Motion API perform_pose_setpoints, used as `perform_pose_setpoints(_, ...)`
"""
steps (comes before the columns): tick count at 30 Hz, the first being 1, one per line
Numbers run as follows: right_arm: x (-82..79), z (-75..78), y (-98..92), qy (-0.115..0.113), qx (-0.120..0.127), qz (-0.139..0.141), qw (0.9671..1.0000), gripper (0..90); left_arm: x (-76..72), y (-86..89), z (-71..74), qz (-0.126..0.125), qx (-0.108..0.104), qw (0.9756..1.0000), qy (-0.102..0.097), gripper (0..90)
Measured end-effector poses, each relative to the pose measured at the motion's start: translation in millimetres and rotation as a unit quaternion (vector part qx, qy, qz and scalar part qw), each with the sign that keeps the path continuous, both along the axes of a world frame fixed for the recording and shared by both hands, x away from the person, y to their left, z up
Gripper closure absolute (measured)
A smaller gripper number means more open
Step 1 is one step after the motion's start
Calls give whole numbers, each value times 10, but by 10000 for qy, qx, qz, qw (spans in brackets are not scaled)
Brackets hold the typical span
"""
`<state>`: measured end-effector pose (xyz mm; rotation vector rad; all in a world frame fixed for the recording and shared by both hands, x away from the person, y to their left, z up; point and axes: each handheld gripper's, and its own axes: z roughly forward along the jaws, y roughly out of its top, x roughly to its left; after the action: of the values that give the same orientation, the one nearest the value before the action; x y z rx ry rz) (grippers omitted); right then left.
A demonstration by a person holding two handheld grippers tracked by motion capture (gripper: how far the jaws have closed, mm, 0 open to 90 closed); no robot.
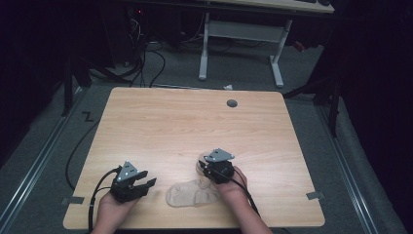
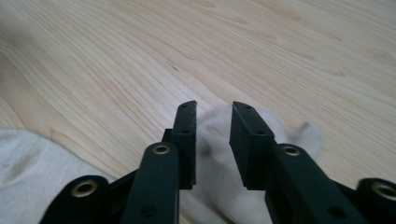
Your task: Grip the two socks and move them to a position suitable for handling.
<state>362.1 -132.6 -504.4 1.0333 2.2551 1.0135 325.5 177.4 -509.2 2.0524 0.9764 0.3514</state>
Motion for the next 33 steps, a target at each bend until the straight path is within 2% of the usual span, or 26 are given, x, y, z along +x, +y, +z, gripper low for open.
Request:
perform_pose_setpoints(3, 29, -43, 89, 78, -147, 58, 9998, 657, -4, -2, 3, -10, 19, 10000, -13, 538)
perform_pose_setpoints(4, 58, -104, 136, 110, -352, 62, 9993, 649, -7, 5, 7, -10, 23, 10000, -21, 538)
perform_pose_setpoints(7, 81, -145, 143, 184, -468, 31, 9987, 652, -10, 18, 8, -1, -39, 10000, 7, 538)
perform_pose_setpoints(9, 101, -174, 136, 233, -511, -11, 9984, 671, -15, 17, 2, 5, -48, 10000, 9, 538)
perform_pose_setpoints(10, 99, -195, 131, 271, -533, -26, 9982, 744, -16, 14, 3, -14, -22, 10000, 14, 538)
perform_pose_setpoints(11, 99, -195, 131, 271, -533, -26, 9982, 744, -16, 14, 3, -14, -22, 10000, 14, 538)
perform_pose_setpoints(12, 96, -191, 118, 228, -553, -18, 9982, 820, -21, -3, 8, -23, -18, 10000, -10, 538)
perform_pose_setpoints(13, 96, -191, 118, 228, -553, -18, 9982, 820, -21, -3, 8, -23, -18, 10000, -10, 538)
perform_pose_setpoints(16, 77, -136, 61, 179, -325, -38, 9993, 841, -33, -22, 15, -55, 14, 10000, -51, 538)
perform_pose_setpoints(19, 63, -103, 34, 128, -234, -50, 9996, 841, -24, -22, 11, -54, 12, 10000, -39, 537)
perform_pose_setpoints(22, 35, -11, -42, -36, 34, -77, 10000, 840, -3, -30, -3, -68, 32, 10000, -11, 538)
perform_pose_setpoints(23, 35, -11, -42, -36, 34, -77, 10000, 840, -3, -30, -3, -68, 32, 10000, -11, 537)
perform_pose_setpoints(24, 12, 47, -93, -123, 197, -121, 9997, 840, -1, -37, -4, -94, 50, 9999, -16, 537)
perform_pose_setpoints(25, 12, 47, -93, -123, 197, -121, 9997, 840, -1, -37, -4, -94, 50, 9999, -16, 538)
perform_pose_setpoints(26, -6, 95, -153, -194, 347, -175, 9991, 839, -1, -43, -6, -105, 58, 9999, -15, 538)
perform_pose_setpoints(28, -11, 110, -177, -215, 392, -198, 9988, 839, -1, -48, -7, -118, 67, 9999, -8, 537)
perform_pose_setpoints(33, -59, 185, -385, -337, 776, -417, 9955, 837, -1, -64, -8, -137, 60, 9999, -11, 538)
